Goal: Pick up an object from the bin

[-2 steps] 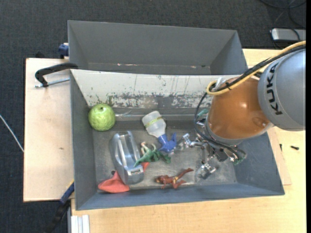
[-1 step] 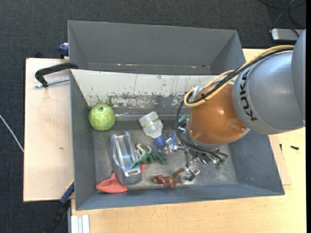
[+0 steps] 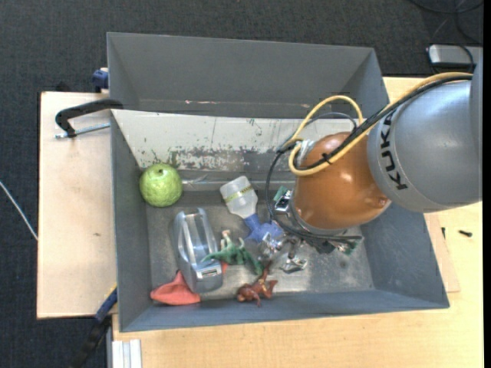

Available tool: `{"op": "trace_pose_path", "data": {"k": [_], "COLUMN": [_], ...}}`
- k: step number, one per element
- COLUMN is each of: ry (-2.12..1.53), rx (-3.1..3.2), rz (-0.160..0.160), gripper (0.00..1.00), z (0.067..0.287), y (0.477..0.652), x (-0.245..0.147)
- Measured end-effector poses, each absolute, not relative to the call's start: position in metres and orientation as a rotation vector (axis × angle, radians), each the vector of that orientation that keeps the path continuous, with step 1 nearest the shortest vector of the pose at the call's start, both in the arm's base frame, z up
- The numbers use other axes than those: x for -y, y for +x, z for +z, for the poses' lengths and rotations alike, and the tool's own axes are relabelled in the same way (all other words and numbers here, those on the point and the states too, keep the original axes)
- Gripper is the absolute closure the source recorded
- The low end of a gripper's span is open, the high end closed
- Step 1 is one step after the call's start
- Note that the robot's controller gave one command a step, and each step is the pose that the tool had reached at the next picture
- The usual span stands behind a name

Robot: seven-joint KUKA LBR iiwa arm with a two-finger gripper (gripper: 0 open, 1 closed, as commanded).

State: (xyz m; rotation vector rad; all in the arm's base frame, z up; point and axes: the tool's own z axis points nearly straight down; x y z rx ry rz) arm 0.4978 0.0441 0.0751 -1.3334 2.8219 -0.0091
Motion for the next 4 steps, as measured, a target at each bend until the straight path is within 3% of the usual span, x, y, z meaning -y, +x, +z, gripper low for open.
{"op": "trace_pose_path", "data": {"k": [2,4], "ry": [-1.338,-1.339], "rx": [-2.831,-2.835], "rz": [-0.004,0.001], "gripper": [1.0,1.0], "z": [0.078,0.115], "y": [0.496,0.494], "x": [-0.044,-0.045]}}
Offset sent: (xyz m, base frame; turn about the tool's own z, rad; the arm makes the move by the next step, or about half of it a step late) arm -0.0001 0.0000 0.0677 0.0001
